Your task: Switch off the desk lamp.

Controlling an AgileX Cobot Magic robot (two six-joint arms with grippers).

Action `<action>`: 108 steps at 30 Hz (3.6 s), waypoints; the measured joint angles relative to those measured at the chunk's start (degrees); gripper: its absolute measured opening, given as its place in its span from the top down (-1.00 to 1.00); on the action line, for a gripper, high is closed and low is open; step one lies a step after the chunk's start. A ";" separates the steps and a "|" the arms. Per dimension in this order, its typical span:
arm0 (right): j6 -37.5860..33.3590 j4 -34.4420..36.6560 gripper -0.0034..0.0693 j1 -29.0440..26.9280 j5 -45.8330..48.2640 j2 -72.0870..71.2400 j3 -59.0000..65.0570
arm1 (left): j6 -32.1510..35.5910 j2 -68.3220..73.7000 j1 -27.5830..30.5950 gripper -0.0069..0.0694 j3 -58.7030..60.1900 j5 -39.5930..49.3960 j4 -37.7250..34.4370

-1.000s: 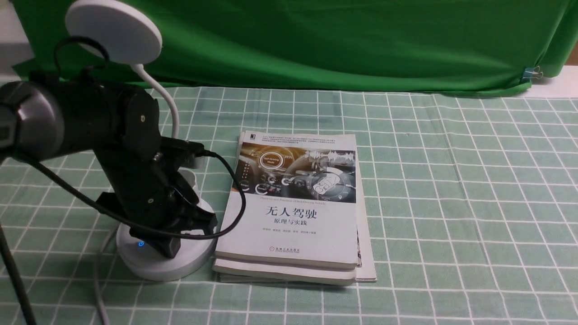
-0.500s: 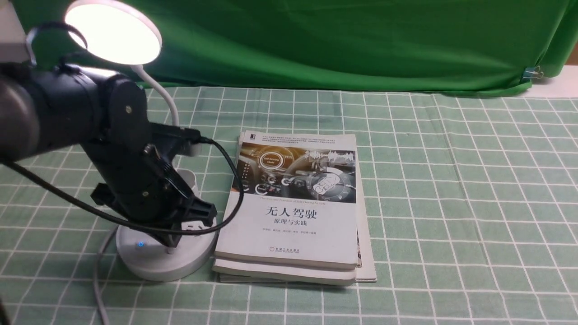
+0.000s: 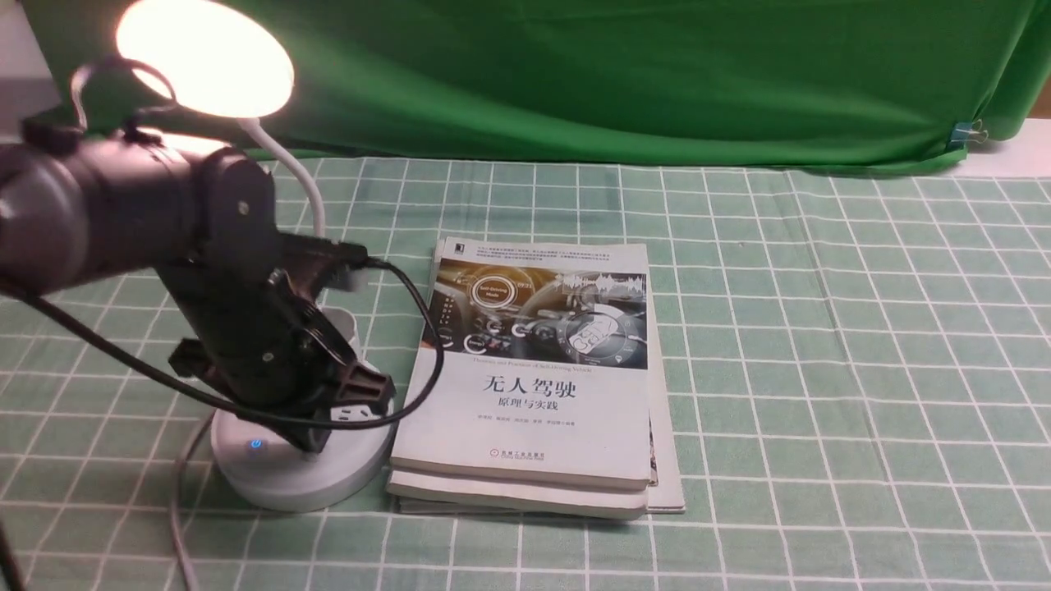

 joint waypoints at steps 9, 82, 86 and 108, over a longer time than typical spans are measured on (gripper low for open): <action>0.00 0.05 0.24 0.00 0.00 0.00 0.00 | 0.00 -1.34 0.00 0.82 1.00 -1.39 0.05; 0.00 0.09 0.24 0.00 0.00 0.00 0.00 | -0.90 -97.76 15.81 0.82 65.19 -40.45 -5.44; 0.00 0.09 0.24 0.00 0.01 0.00 0.00 | -1.13 -98.20 16.74 0.82 65.55 -36.70 -6.36; 0.00 0.09 0.24 0.00 0.01 0.00 0.00 | -1.11 -98.24 16.74 0.82 65.62 -35.03 -6.92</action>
